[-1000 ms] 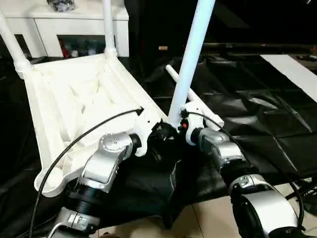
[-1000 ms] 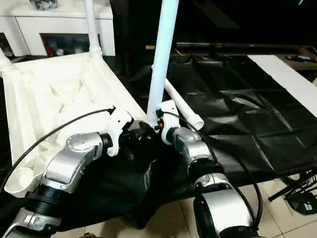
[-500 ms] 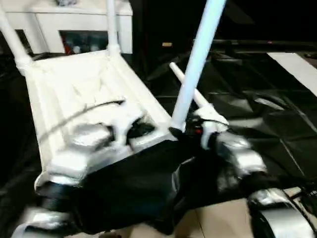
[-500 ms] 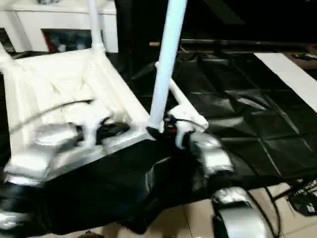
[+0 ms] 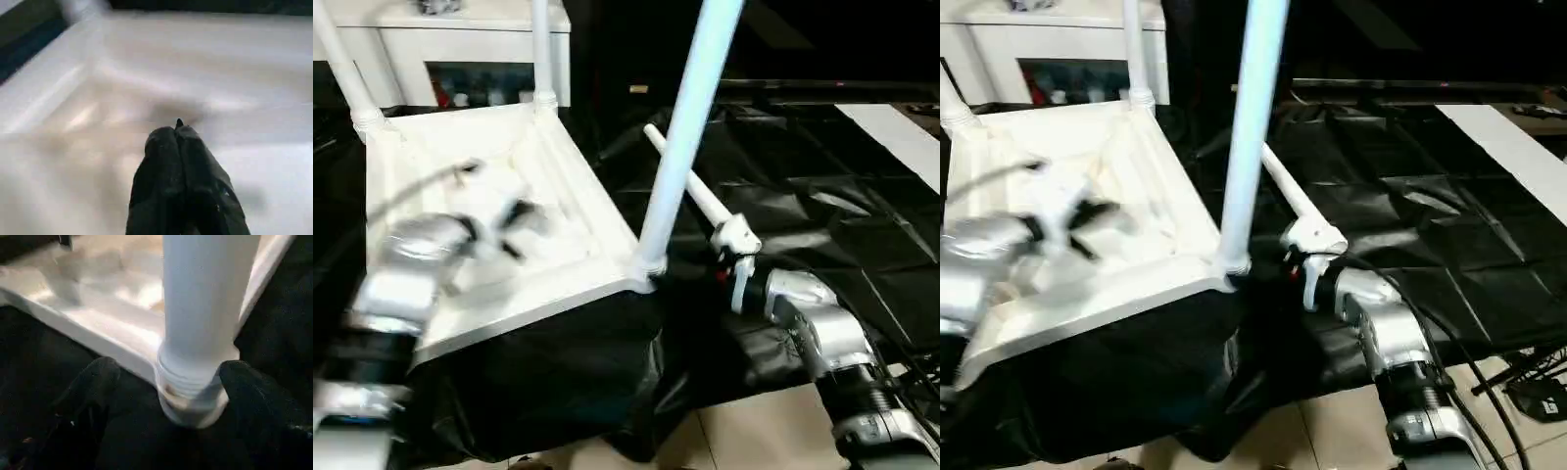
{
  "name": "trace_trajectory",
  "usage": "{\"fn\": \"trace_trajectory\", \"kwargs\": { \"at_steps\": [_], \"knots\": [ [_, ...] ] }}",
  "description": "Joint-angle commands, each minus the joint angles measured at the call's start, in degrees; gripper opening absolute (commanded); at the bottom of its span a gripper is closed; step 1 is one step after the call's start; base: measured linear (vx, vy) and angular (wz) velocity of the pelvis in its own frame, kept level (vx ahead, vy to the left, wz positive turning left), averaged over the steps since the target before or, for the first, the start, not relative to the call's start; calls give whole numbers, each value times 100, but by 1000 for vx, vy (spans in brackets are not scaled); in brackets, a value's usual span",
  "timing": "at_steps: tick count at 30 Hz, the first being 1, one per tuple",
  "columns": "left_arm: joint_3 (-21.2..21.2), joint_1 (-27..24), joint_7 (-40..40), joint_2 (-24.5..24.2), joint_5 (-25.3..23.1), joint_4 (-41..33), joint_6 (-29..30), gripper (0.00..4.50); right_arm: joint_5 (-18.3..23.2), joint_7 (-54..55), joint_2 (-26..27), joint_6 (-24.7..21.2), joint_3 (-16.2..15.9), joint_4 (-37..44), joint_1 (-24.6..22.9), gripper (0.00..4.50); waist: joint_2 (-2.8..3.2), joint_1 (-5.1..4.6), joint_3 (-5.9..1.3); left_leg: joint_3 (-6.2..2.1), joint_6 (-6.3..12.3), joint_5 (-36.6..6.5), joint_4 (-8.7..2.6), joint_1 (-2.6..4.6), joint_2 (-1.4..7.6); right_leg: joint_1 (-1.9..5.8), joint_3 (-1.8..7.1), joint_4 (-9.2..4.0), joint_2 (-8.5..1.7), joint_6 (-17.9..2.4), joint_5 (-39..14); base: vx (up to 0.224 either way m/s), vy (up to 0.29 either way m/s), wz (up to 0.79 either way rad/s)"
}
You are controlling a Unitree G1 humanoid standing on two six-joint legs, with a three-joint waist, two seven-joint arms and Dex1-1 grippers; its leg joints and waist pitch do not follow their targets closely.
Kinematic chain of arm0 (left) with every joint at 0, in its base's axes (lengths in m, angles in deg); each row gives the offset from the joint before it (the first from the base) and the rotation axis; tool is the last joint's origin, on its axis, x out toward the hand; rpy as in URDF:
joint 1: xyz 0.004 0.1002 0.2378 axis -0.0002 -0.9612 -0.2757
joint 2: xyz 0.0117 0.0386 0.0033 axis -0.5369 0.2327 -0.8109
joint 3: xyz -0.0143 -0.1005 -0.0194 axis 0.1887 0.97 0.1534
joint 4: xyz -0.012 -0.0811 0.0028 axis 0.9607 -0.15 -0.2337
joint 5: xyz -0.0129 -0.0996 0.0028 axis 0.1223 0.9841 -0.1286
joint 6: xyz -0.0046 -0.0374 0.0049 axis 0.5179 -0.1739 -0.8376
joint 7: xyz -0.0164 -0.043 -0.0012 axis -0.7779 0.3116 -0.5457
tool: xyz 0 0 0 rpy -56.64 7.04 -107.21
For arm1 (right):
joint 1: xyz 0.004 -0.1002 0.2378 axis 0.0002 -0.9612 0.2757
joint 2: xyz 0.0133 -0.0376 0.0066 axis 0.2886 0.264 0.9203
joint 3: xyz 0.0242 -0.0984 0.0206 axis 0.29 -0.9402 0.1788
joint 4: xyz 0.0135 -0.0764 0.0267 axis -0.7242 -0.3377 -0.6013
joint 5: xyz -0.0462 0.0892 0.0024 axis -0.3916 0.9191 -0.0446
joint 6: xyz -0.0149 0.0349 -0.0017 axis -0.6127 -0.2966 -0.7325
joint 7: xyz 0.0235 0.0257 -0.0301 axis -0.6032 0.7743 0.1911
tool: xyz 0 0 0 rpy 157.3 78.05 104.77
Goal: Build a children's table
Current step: Rotate leg to tighten, then rotate table base
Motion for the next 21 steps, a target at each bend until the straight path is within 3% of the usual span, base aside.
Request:
{"fn": "trace_trajectory", "kwargs": {
  "at_steps": [1,6,9,10,12,16,21],
  "knots": [
    [66,100,-241,-51,-110,127,19,0,-144,240,-10,-159,11,-17,12,367,131,45,-373,-65,-77,-1223,-372,140,63,250,241,-396,-252,-1144,-482,0,0,0],
    [198,123,-719,-297,-341,390,-30,0,-59,212,-21,-313,-48,332,-161,367,131,88,-367,-67,-106,-1268,-379,144,66,248,244,-392,-253,-1127,-430,0,0,0],
    [169,122,-1051,-564,-618,662,17,0,53,21,-232,-486,-127,716,-337,367,136,129,-368,-77,-90,-1255,-382,143,64,254,241,-387,-246,-1020,-421,0,0,0],
    [169,121,-1075,-585,-634,682,26,0,63,-3,-255,-509,-134,749,-353,367,172,130,-371,-83,-99,-1259,-385,147,63,255,240,-386,-241,-1015,-405,0,0,0],
    [153,107,-1204,-722,-756,801,59,0,162,-234,-430,-639,-149,1007,-480,367,157,148,-364,-81,-102,-1324,-384,155,69,249,241,-401,-243,-1004,-446,0,0,0],
    [96,57,-1163,-852,-801,900,106,0,534,-683,-778,-979,-54,1533,-703,367,163,208,-345,-78,-130,-1533,-393,178,82,218,247,-434,-263,-1006,-716,0,0,0],
    [-32,-35,-744,-871,-652,908,95,0,703,-873,-976,-1252,-94,1872,-832,367,155,241,-343,-96,-161,-1603,-409,159,80,219,242,-443,-271,-968,-837,0,0,0]
  ]
}}
